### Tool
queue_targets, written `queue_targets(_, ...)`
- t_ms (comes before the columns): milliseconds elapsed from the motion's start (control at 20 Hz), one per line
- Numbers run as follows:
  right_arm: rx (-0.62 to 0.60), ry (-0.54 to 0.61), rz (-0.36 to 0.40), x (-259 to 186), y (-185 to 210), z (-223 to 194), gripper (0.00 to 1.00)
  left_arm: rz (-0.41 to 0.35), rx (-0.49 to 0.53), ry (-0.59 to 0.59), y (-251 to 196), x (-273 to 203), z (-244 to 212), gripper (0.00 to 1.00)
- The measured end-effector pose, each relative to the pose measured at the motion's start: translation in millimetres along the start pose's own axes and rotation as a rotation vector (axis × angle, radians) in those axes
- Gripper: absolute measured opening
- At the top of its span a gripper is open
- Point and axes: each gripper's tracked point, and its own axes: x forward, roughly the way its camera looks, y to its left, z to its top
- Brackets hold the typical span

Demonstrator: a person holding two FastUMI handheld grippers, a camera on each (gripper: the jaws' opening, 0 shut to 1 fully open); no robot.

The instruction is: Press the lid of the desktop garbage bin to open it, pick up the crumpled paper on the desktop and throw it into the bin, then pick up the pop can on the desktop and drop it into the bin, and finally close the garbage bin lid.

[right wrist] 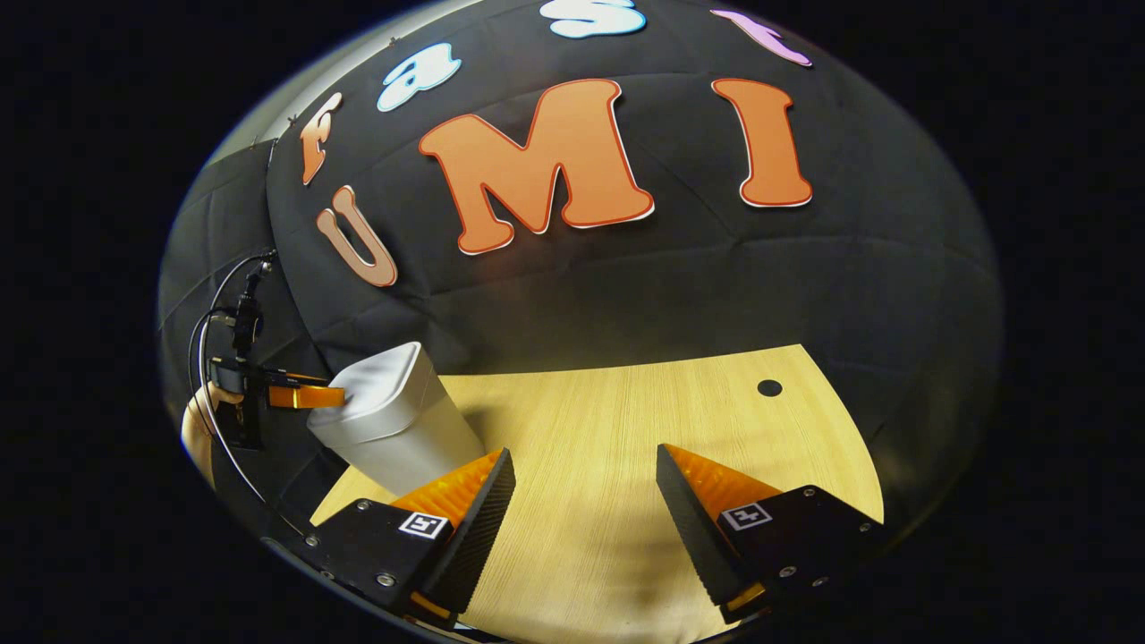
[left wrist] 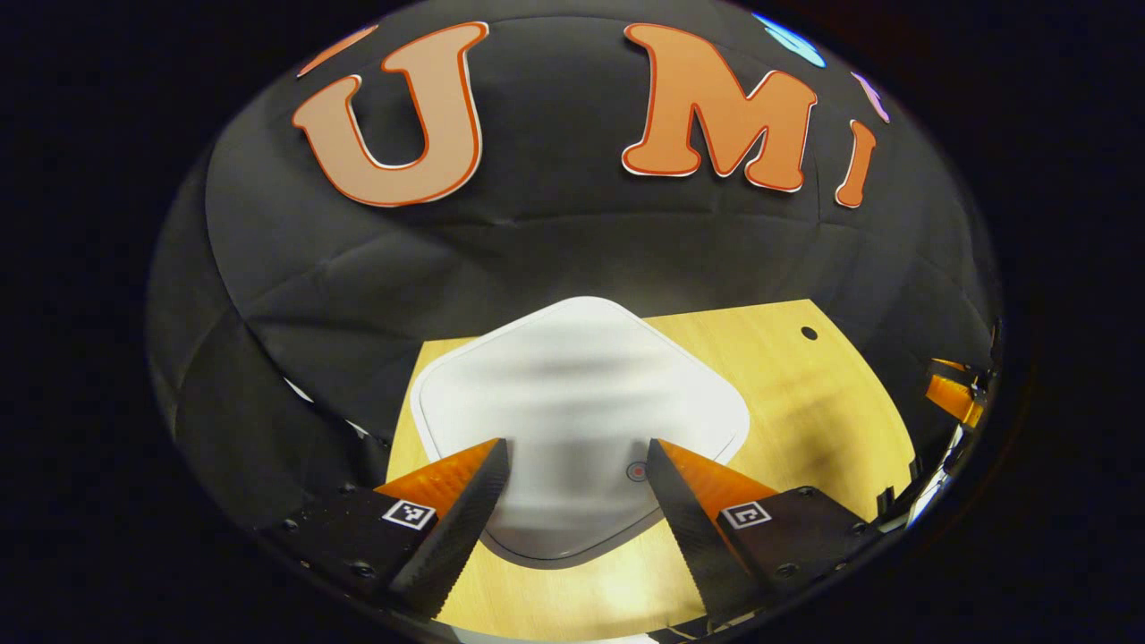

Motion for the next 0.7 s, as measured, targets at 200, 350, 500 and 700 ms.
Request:
queue_targets(200,0.001,-0.022,-0.011,0.5,-0.1,11.0,0.95,0.023,-0.011,-0.118,-7.7,-10.7,27.9,1.0)
queue_targets(350,-0.02,-0.059,-0.026,-4.7,-0.5,26.9,0.95,-0.009,-0.055,-0.23,-30.7,-30.9,53.5,0.99)
queue_targets(500,-0.035,-0.116,-0.039,-10.4,1.6,49.4,0.95,-0.049,-0.097,-0.349,-57.8,-56.9,80.7,0.99)
queue_targets(700,-0.085,-0.201,-0.076,-19.8,3.9,75.4,0.95,-0.109,-0.119,-0.53,-89.4,-94.2,118.4,0.98)
